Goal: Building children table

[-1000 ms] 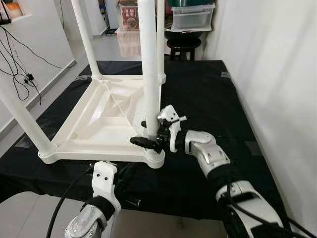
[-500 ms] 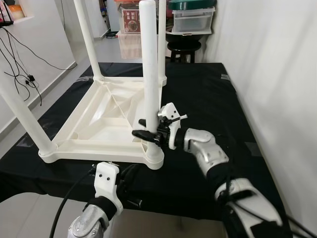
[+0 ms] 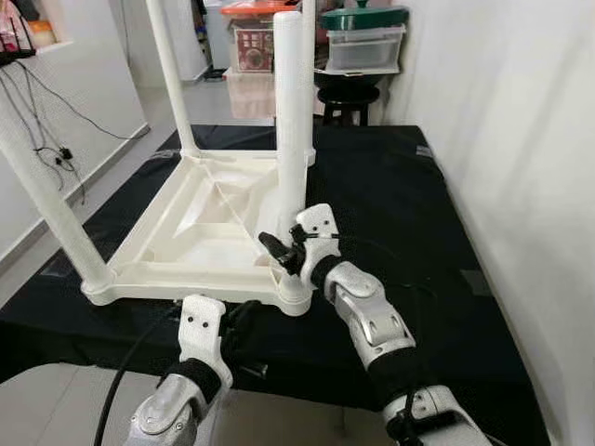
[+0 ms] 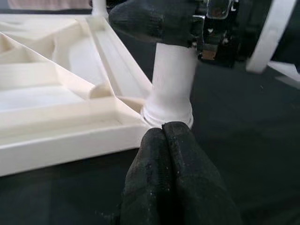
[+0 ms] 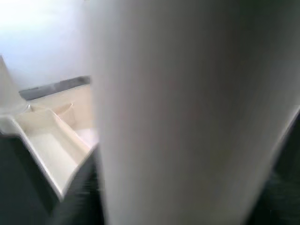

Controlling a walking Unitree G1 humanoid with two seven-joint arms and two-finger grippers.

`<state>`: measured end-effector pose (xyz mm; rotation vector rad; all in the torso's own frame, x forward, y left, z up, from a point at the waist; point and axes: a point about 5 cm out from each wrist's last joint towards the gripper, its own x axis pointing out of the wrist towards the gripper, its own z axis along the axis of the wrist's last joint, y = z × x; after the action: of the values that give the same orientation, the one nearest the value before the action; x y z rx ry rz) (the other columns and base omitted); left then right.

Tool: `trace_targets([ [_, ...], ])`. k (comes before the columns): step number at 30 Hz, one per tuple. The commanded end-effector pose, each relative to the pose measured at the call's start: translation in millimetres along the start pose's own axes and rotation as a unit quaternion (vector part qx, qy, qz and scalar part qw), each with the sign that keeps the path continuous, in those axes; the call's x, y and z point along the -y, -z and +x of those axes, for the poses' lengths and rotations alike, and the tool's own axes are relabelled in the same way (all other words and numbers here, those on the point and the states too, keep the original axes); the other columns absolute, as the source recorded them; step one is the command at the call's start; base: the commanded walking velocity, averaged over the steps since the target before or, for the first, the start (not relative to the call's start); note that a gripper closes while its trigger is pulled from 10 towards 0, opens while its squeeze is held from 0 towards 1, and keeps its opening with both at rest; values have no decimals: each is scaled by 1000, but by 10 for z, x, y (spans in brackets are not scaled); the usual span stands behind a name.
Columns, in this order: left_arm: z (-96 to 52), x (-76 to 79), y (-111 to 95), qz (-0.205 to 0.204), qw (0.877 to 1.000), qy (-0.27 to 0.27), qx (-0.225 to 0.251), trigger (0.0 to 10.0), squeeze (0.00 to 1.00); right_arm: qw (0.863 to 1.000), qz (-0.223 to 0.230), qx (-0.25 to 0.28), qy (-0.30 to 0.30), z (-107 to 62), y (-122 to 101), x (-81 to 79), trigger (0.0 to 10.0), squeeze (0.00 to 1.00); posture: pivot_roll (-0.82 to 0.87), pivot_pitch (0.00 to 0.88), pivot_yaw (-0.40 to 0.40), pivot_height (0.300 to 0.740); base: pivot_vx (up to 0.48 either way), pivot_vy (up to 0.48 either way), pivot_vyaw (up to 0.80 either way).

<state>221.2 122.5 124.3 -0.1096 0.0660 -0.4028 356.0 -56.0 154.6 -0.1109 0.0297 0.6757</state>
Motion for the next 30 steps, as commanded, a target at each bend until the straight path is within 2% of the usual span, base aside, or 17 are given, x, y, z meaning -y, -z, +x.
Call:
trace_targets([
  [1,-38,-38,8,3,1000,-10,-4,10000,0,999,6,2,-53,11,-20,2,10000,1000,-32,0,32,740,0,0,0],
  [2,-38,-38,8,3,1000,-10,-4,10000,0,999,6,2,-53,11,-20,2,10000,1000,-32,0,32,740,0,0,0],
  [3,-47,-43,7,-1,1000,-10,1,10000,0,996,4,10,-85,6,-70,-1,10000,1000,-32,0,32,740,0,0,0],
  [4,-10,-17,-5,2,1000,-1,9,10000,0,990,-13,22,-137,17,-170,39,10000,1000,-34,0,31,740,0,0,0],
  [5,86,40,0,8,1000,15,14,10000,0,972,-19,40,-232,13,-313,70,10000,890,-43,0,31,740,0,0,0],
  [8,115,55,6,10,1000,18,14,10000,0,966,-19,42,-253,-10,-354,52,10000,890,-43,0,31,740,0,0,0],
  [9,147,69,32,15,1000,22,8,10000,0,958,-30,41,-282,-32,-381,20,10000,0,-40,0,27,740,0,0,0],
  [10,166,74,66,23,999,25,0,10000,0,948,-42,36,-314,-52,-388,-9,10000,0,-42,0,26,740,0,0,0],
  [11,166,74,66,23,999,25,0,10000,0,948,-42,36,-314,-52,-388,-9,10000,0,-42,0,26,740,0,0,0],
  [14,174,64,79,14,1000,26,-3,10000,0,931,-46,16,-363,-49,-376,-17,10000,0,-30,0,18,740,0,0,0],
  [16,152,44,88,14,1000,21,-7,10000,0,930,-35,7,-366,-12,-361,-7,10000,0,-24,0,16,740,0,0,0],
  [17,128,21,72,9,1000,14,-6,10000,0,933,-27,-2,-359,28,-341,9,4039,0,-15,0,17,740,0,0,0],
  [18,128,21,72,9,1000,14,-6,10000,0,933,-27,-2,-359,28,-341,9,4039,0,-15,0,17,740,0,0,0],
  [19,98,-25,51,9,1000,3,-5,10000,0,932,-11,-14,-363,36,-279,19,0,0,-11,0,21,740,0,0,0],
  [27,112,-95,1,4,1000,-3,11,10000,0,918,-1,-10,-396,-78,-175,44,0,0,-40,0,48,740,0,0,0],
  [29,112,-95,1,4,1000,-3,11,10000,0,918,-1,-10,-396,-78,-175,44,0,0,-40,0,48,740,0,0,0],
  [30,116,-94,-17,0,1000,0,18,10000,0,925,-4,0,-379,-119,-163,112,0,0,-46,0,56,740,0,0,0],
])
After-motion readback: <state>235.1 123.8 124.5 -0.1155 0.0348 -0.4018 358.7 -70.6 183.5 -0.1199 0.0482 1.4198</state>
